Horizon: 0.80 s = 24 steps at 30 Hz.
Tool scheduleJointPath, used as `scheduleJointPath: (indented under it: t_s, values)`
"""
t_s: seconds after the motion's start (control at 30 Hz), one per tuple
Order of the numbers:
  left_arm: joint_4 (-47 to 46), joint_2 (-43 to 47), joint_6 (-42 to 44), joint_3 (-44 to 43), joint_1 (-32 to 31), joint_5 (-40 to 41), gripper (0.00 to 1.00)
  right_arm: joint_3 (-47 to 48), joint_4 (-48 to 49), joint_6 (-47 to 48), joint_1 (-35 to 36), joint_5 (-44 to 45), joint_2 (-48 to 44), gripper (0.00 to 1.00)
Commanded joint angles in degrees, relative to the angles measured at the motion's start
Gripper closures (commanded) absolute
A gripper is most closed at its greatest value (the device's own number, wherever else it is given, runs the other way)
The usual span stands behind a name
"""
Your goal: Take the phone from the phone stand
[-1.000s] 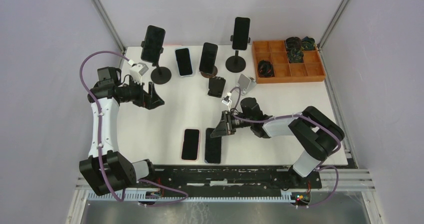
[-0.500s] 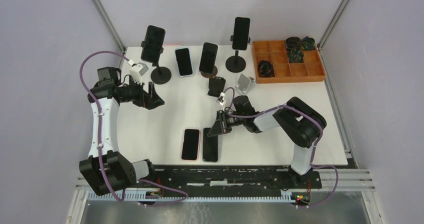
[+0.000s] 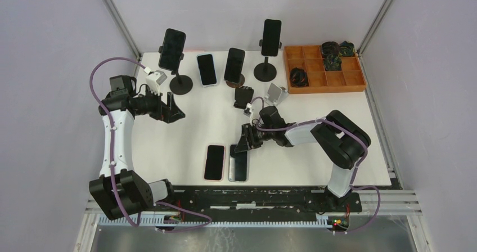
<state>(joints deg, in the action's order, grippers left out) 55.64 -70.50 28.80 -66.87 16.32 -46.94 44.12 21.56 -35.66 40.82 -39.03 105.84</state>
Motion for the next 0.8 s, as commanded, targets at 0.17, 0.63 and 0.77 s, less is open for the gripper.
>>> scheduleJointPath:
  t_s: [0.17, 0.63, 0.77]
  values:
    - [0.0, 0.1, 0.7, -0.6, 0.0, -3.1, 0.00, -2.0, -5.9, 6.5, 0.9, 12.8, -5.2, 0.41]
    - [-0.1, 0.1, 0.4, -0.9, -0.1, -2.9, 0.00, 2.1, -20.9, 13.3, 3.2, 30.9, -16.4, 0.10]
    - [0.0, 0.1, 0.5, -1.0, 0.0, -2.3, 0.00, 7.1, -27.9, 17.2, 2.9, 35.8, -21.2, 0.05]
